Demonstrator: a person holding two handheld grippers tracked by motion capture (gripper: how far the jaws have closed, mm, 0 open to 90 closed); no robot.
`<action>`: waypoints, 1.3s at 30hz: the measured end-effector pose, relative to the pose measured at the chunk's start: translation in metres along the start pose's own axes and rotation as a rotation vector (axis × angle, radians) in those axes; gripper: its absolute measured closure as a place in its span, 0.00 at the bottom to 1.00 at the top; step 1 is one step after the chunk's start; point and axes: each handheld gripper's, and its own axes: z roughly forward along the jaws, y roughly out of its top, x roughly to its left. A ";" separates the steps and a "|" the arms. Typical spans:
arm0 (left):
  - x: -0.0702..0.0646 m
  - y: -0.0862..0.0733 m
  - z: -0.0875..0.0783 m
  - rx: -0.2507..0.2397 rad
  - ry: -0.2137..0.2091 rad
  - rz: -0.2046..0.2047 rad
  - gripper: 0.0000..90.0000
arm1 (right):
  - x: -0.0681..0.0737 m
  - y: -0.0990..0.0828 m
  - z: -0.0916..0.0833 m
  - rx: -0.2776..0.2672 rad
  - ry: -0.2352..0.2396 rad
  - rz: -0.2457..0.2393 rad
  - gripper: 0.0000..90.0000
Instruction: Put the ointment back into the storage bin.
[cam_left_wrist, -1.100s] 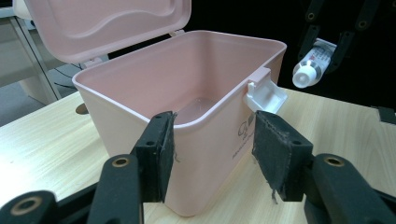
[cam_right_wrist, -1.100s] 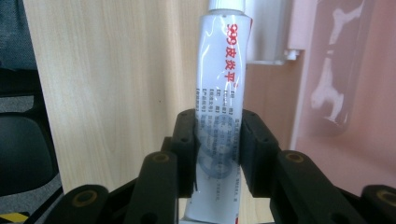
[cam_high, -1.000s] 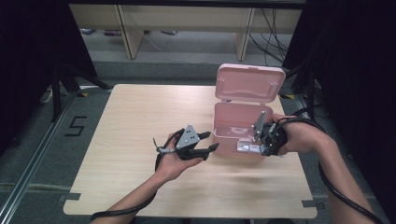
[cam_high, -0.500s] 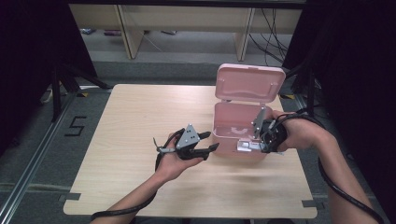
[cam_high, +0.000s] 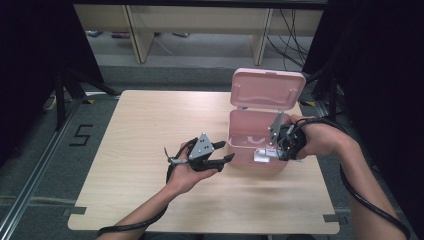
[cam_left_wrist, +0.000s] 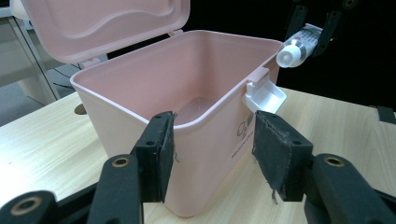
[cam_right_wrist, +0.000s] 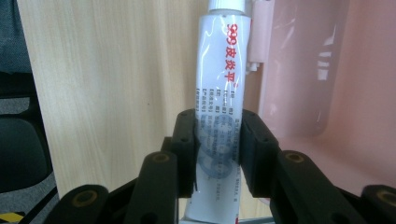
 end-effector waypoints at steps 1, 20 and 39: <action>0.000 0.000 0.000 0.000 0.000 0.000 0.53 | 0.000 0.000 0.000 -0.004 -0.002 0.000 0.79; -0.001 0.000 0.001 -0.001 -0.002 0.001 0.53 | -0.014 0.003 -0.004 0.003 -0.015 0.003 0.79; -0.002 -0.002 0.003 0.009 -0.009 -0.003 0.53 | -0.026 0.009 -0.007 0.024 -0.007 0.018 0.79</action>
